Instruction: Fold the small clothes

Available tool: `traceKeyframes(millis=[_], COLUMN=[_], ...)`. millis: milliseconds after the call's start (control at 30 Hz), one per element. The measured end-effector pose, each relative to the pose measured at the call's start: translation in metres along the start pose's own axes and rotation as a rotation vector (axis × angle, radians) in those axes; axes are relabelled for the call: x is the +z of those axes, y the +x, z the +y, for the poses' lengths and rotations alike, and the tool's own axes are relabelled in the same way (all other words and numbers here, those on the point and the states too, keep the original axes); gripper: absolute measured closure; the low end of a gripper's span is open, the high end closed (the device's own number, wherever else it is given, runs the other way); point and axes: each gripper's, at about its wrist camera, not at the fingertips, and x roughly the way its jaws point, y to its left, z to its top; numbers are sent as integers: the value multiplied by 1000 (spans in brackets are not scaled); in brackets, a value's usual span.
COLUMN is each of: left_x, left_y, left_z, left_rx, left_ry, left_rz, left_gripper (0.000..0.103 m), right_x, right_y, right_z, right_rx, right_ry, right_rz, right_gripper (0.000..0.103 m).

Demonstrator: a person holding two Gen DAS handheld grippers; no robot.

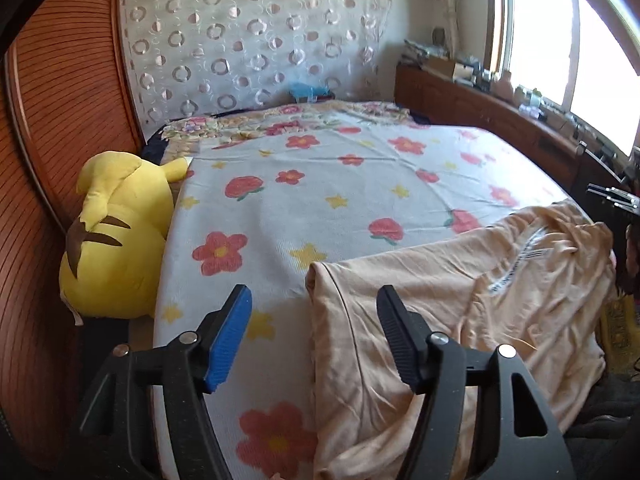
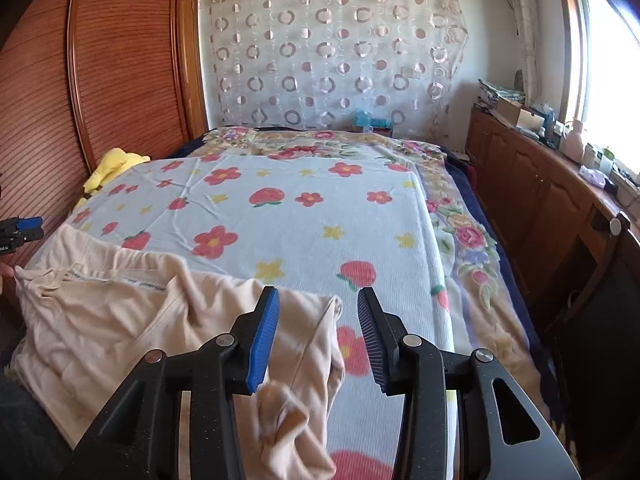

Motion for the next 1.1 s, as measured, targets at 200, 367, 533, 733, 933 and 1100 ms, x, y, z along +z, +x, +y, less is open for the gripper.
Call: traceKeyframes(millis=[200, 367, 533, 733, 933, 1100], left_x=[14, 10, 3, 5, 13, 11], left_y=[28, 52, 59, 58, 60, 49], left_z=[8, 13, 16, 15, 5, -13], left_rx=[-15, -11, -43, -65, -146, -130], left_ry=[-21, -29, -42, -35, 16, 85], left_rz=[54, 134, 164, 169, 192, 186], left_gripper=[30, 30, 30, 36, 73, 92], right_x=[9, 14, 20, 18, 20, 21], right_y=[38, 51, 54, 58, 64, 63], right_z=[1, 2, -7, -9, -5, 1], right_rx=[-2, 35, 44, 101, 111, 167], right_ry=[-13, 0, 27, 22, -46, -100], right_rz=[114, 169, 192, 213, 250, 269], right_gripper=[60, 60, 50, 48, 47, 78])
